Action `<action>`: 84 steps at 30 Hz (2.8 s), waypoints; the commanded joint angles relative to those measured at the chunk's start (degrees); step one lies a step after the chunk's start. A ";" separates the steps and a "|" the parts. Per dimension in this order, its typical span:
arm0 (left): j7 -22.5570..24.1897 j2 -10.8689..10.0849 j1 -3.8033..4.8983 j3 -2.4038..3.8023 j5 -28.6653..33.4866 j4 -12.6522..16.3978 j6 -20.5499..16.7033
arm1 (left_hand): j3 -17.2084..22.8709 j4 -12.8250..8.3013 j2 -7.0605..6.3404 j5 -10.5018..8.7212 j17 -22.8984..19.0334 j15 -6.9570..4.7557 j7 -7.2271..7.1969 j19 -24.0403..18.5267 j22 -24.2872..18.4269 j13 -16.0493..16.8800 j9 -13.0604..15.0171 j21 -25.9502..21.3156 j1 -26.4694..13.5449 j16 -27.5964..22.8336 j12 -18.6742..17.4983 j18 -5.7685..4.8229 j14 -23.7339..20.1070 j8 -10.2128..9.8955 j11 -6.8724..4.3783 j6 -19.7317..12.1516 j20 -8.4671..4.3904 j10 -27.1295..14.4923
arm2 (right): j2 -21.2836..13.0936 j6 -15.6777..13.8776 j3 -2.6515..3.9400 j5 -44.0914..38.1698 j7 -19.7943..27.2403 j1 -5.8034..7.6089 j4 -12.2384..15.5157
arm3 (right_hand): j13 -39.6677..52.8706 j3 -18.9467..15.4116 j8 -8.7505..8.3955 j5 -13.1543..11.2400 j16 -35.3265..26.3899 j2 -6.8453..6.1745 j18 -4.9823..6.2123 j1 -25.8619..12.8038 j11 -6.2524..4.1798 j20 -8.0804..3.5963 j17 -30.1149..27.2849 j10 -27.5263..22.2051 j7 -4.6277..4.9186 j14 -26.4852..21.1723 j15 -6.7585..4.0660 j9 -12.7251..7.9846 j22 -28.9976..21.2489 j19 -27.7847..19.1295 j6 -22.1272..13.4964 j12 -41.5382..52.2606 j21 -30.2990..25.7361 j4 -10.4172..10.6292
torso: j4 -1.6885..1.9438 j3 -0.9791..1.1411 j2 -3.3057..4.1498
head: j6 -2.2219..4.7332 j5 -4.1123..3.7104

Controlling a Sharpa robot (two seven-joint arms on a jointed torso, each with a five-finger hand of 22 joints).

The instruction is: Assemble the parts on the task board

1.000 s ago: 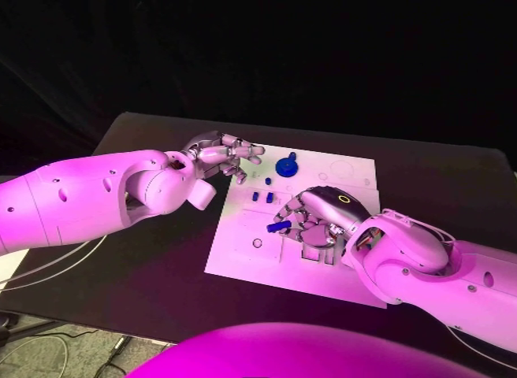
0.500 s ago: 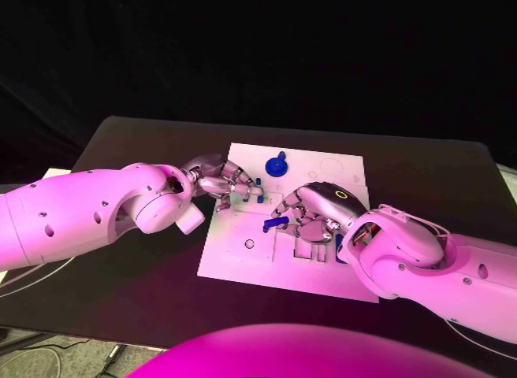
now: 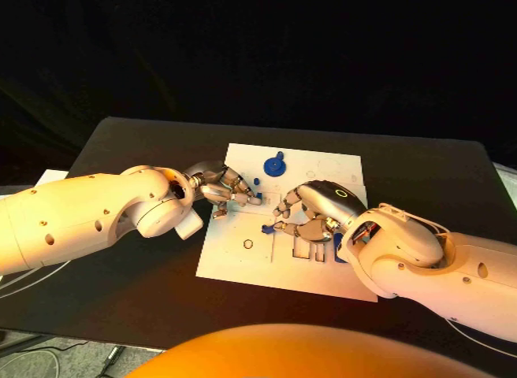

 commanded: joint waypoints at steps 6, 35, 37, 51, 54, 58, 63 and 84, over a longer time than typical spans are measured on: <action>-0.49 -0.05 -0.10 0.04 1.66 -0.17 -0.91 | -0.84 0.23 0.62 -0.05 0.11 0.01 -0.18 0.43 0.09 0.23 0.16 0.20 0.19 0.19 0.68 -0.32 0.55 0.64 0.12 -0.52 0.03 -0.48 | -0.01 2.65 0.02 -2.30 -1.35 0.03 0.04 | -2.15 -0.56 -0.03 0.16 -0.37 -0.31 0.70 0.51 0.36 0.13 -0.19 0.62 0.19 2.11 0.61 -0.06 -0.05 -0.30 0.40 -0.93 -0.17 0.78 | 0.07 -0.03 -0.02 | 0.01 0.08; 1.89 -0.24 -0.10 0.04 3.76 0.11 -1.87 | -1.58 0.00 2.02 0.11 -0.09 -0.12 -0.36 0.32 0.10 0.46 0.49 -0.12 2.77 -0.05 1.48 -0.26 0.46 1.84 -0.06 -1.01 -0.05 -1.09 | 1.54 13.82 -0.07 -8.66 -2.99 0.53 -2.81 | -19.70 -4.11 -0.30 -0.89 -4.05 -0.97 1.61 8.53 2.17 1.41 -5.64 1.34 -0.17 1.20 1.86 -0.82 -4.98 -1.83 -3.07 -11.50 -4.21 -1.52 | 0.02 -0.02 -0.01 | 0.01 0.17; 2.51 -0.25 -0.10 0.04 4.63 0.08 -2.32 | -1.56 -0.10 2.30 0.12 -0.06 -0.14 -0.37 0.32 0.12 0.40 0.51 -0.12 3.21 -0.06 1.45 -0.26 0.47 1.96 -0.07 -1.08 -0.07 -1.18 | 2.06 14.42 -0.11 -9.39 -3.15 0.56 -3.33 | -20.76 -3.89 -0.28 -0.75 -3.98 -0.79 1.61 8.76 1.84 0.99 -5.57 2.05 -0.11 1.28 1.34 -0.80 -5.02 -1.76 -2.97 -11.88 -4.24 -1.68 | 0.00 -0.02 0.01 | 0.01 0.18; 6.02 -0.54 -0.10 0.05 10.57 -0.06 -4.37 | -1.37 -0.44 3.19 0.16 -0.34 -0.17 -0.38 0.22 0.01 0.03 0.49 -0.55 4.61 -0.23 1.17 -0.19 0.40 2.24 -0.10 -1.35 -0.10 -1.40 | 5.33 18.14 -0.37 -11.58 -3.53 0.61 -6.15 | -24.54 -2.51 -0.25 -0.59 -4.42 -0.45 1.67 9.08 0.66 -0.97 -6.16 4.27 -0.22 1.36 -0.74 -0.73 -5.41 -1.61 -2.35 -13.73 -4.64 -2.09 | 0.01 -0.04 0.03 | 0.01 0.18; 6.24 -0.62 -0.10 0.05 10.90 -0.04 -4.40 | -1.36 -0.45 3.23 0.16 -0.35 -0.17 -0.38 0.21 0.00 0.01 0.49 -0.58 4.66 -0.24 1.16 -0.18 0.39 2.25 -0.10 -1.36 -0.10 -1.40 | 5.85 19.81 -0.44 -11.79 -3.72 0.61 -6.50 | -24.88 -2.33 -0.19 -0.63 -4.54 -0.43 1.67 9.03 0.57 -1.05 -6.30 4.58 -0.26 1.32 -0.82 -0.70 -5.51 -1.64 -2.17 -13.88 -4.74 -2.11 | 0.04 -0.03 0.05 | 0.01 0.17; 6.41 -0.71 -0.10 0.05 11.18 -0.02 -4.43 | -1.33 -0.50 3.35 0.17 -0.41 -0.17 -0.38 0.21 0.00 -0.06 0.49 -0.59 4.85 -0.27 1.11 -0.18 0.38 2.29 -0.10 -1.39 -0.10 -1.41 | 6.26 21.43 -0.50 -11.89 -3.78 0.61 -6.64 | -25.21 -2.22 -0.19 -0.67 -4.63 -0.51 1.69 8.90 0.52 -1.13 -6.42 4.95 -0.31 1.29 -0.87 -0.69 -5.63 -1.68 -2.07 -13.99 -4.86 -2.12 | 0.05 0.01 0.05 | 0.01 0.26; 6.49 -0.80 -0.10 0.06 11.48 -0.22 -4.44 | -1.31 -0.53 3.43 0.17 -0.44 -0.17 -0.38 0.19 -0.01 -0.10 0.48 -0.64 4.98 -0.29 1.08 -0.18 0.37 2.32 -0.10 -1.41 -0.10 -1.41 | 6.38 22.31 -0.53 -11.90 -3.76 0.61 -6.51 | -25.50 -2.13 -0.18 -0.69 -4.67 -0.60 1.68 8.80 0.47 -1.19 -6.46 5.32 -0.36 1.28 -0.91 -0.68 -5.63 -1.66 -1.97 -14.07 -4.88 -2.14 | 0.01 0.01 -0.02 | 0.01 0.44; 6.39 -0.89 -0.09 0.06 12.28 -0.29 -3.71 | -1.32 -0.63 3.77 0.15 -0.68 -0.12 -0.24 0.09 -0.09 -0.60 0.34 -0.95 5.56 -0.45 0.51 -0.15 0.27 2.29 0.01 -1.81 -0.09 -1.76 | 8.72 27.63 -0.70 -14.69 -5.92 0.64 -8.22 | -27.04 -0.96 0.12 -0.89 -5.34 -0.38 1.80 8.73 0.10 -1.53 -7.33 6.72 -0.59 1.06 -1.09 -0.46 -6.35 -1.92 -0.62 -14.83 -5.59 -2.41 | 0.02 0.01 0.04 | 0.01 0.35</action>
